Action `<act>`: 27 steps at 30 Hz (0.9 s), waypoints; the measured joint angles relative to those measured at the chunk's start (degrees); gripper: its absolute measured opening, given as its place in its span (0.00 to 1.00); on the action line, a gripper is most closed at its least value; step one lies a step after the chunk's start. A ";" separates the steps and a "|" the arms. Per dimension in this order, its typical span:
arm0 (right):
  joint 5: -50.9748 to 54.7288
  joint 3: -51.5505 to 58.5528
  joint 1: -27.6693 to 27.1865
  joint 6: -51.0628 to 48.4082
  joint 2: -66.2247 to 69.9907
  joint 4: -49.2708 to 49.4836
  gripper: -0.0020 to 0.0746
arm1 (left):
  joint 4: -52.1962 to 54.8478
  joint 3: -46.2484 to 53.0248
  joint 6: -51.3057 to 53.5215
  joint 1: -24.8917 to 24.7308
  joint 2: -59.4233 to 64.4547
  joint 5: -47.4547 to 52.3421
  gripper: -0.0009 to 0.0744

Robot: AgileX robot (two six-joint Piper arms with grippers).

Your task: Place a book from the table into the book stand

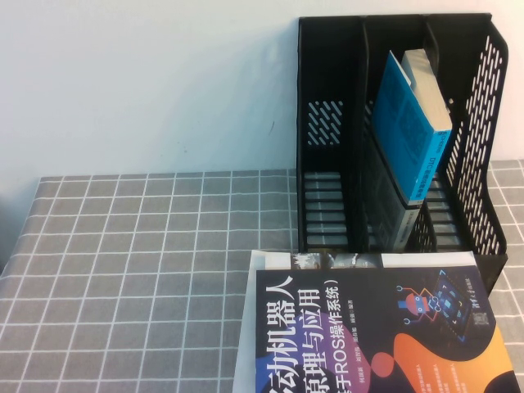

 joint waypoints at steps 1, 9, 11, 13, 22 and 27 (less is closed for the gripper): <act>0.00 0.00 0.00 0.00 0.00 0.26 0.02 | 0.00 0.00 0.00 0.00 0.00 0.00 0.01; 0.00 0.00 0.00 0.00 0.00 0.81 0.02 | 0.00 0.00 0.00 0.00 0.00 0.00 0.01; 0.00 0.00 0.00 0.00 0.00 0.79 0.02 | 0.00 0.00 0.00 0.00 0.00 0.00 0.01; 0.00 0.00 0.00 0.00 0.00 0.79 0.02 | 0.00 0.00 0.00 0.00 0.00 0.00 0.01; 0.00 0.00 0.00 0.00 0.00 0.84 0.02 | 0.00 0.00 -0.16 0.00 0.00 0.00 0.01; 0.00 0.00 0.00 0.00 0.00 0.84 0.02 | 0.00 0.00 -0.16 0.00 0.00 0.00 0.01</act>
